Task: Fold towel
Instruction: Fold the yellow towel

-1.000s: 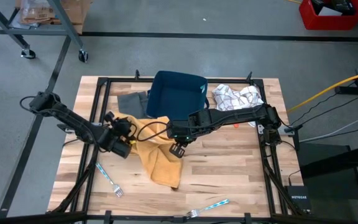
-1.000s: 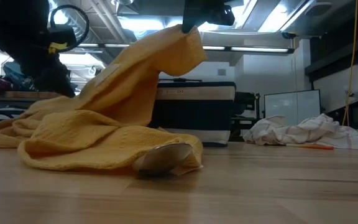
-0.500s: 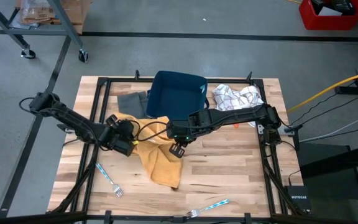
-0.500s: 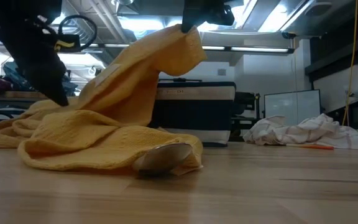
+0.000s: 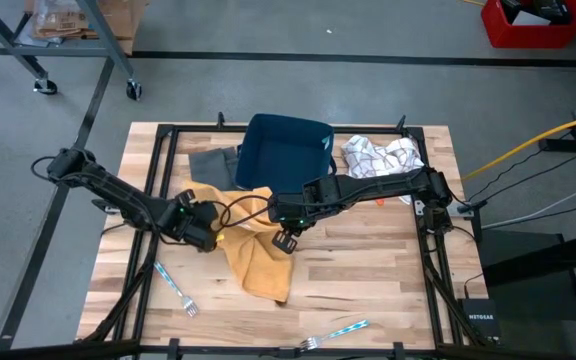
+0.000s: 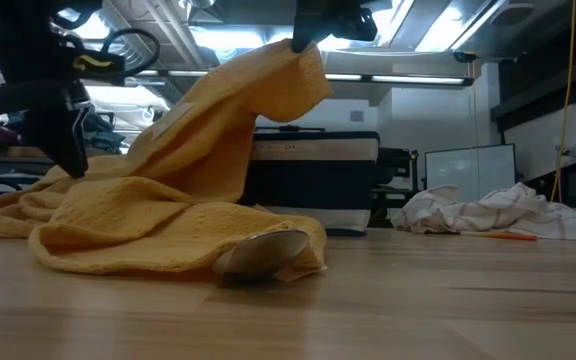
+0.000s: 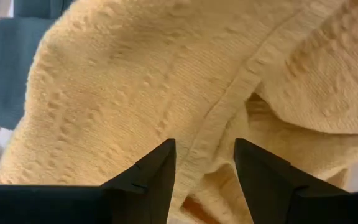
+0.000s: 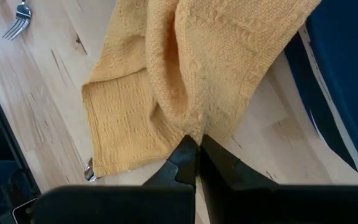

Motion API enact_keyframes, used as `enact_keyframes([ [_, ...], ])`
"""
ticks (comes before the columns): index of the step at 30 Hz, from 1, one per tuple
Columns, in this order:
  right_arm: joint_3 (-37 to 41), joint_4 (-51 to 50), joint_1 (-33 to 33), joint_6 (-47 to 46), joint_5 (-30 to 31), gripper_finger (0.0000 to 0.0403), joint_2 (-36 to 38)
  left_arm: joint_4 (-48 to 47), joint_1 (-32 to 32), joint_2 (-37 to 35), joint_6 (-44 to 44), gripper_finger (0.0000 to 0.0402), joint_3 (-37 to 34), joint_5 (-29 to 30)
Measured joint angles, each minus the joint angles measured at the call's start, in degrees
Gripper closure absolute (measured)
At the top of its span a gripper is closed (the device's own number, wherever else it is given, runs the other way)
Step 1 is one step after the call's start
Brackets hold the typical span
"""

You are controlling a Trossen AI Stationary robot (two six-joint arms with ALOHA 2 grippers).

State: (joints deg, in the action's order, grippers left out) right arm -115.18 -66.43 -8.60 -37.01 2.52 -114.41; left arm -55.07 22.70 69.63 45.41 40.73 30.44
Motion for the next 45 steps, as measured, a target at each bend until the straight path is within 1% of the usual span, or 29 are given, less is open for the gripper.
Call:
enact_keyframes([
  [3,0.00,0.00,0.00,0.00,0.00,0.0391,0.00,0.45,0.24,0.00,-0.50,0.0250,-1.21,-0.02],
  [8,0.00,0.02,0.00,0.01,0.01,0.0391,0.00,0.42,0.23,0.00,1.34,0.0255,-4.66,0.21],
  [13,0.00,0.11,0.02,0.00,0.02,0.0391,0.00,0.44,0.13,0.02,4.00,0.0255,-5.94,2.65],
  [19,0.00,0.44,0.01,0.01,0.02,0.0391,0.00,0.46,0.13,0.02,2.59,0.0270,-5.94,5.57],
  [23,0.00,0.44,0.02,0.02,0.02,0.0391,0.00,0.46,0.13,0.02,2.56,0.0300,-5.94,6.14],
  [30,0.00,0.42,0.02,0.02,0.02,0.0391,0.00,0.46,0.13,0.02,2.58,0.0387,-5.97,6.19],
  [31,0.00,0.42,0.02,0.02,0.02,0.0391,0.00,0.46,0.13,0.02,2.58,0.0393,-5.97,6.19],
  [36,0.00,0.42,0.00,0.02,0.00,0.0391,0.00,0.44,0.13,0.02,2.56,0.0389,-5.97,6.19],
  [40,0.00,0.42,0.02,0.02,0.00,0.0391,0.00,0.27,0.13,0.02,2.56,0.0397,-5.83,6.17],
  [43,0.00,0.37,0.01,0.02,0.00,0.0391,0.00,-0.79,0.13,-0.04,2.50,0.0398,-3.73,5.18],
  [45,0.00,0.37,0.00,0.02,0.00,0.0391,0.00,-1.71,0.13,-0.46,1.88,0.0399,-1.18,3.16],
])
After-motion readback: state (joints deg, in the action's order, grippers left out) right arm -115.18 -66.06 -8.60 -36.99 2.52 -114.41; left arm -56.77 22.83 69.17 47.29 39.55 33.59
